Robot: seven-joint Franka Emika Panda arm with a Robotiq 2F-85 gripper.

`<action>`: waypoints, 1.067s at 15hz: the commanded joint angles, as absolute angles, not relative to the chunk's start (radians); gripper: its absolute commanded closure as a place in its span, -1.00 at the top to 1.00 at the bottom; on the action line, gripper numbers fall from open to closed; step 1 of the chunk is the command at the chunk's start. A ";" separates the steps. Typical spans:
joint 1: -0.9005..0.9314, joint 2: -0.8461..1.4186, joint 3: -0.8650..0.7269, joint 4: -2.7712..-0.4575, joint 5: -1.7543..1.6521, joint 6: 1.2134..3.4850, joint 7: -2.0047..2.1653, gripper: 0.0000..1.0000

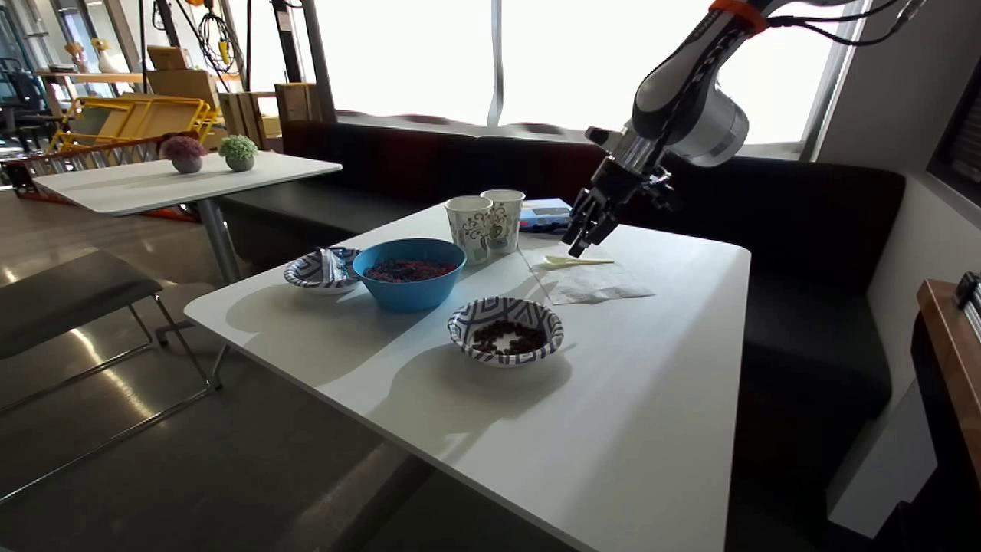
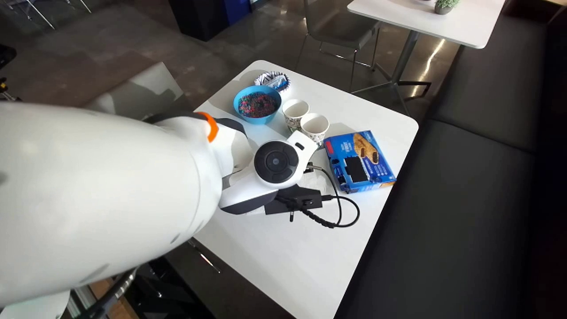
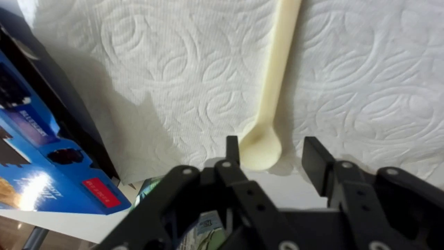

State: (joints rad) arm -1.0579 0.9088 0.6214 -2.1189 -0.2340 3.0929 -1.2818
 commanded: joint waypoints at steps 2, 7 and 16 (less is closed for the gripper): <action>-0.867 0.637 0.486 -2.260 -0.191 3.074 -1.071 0.83; -0.547 0.368 0.240 -2.359 -0.204 2.972 -0.844 1.00; -0.230 0.187 0.002 -2.294 -0.288 2.583 -0.704 1.00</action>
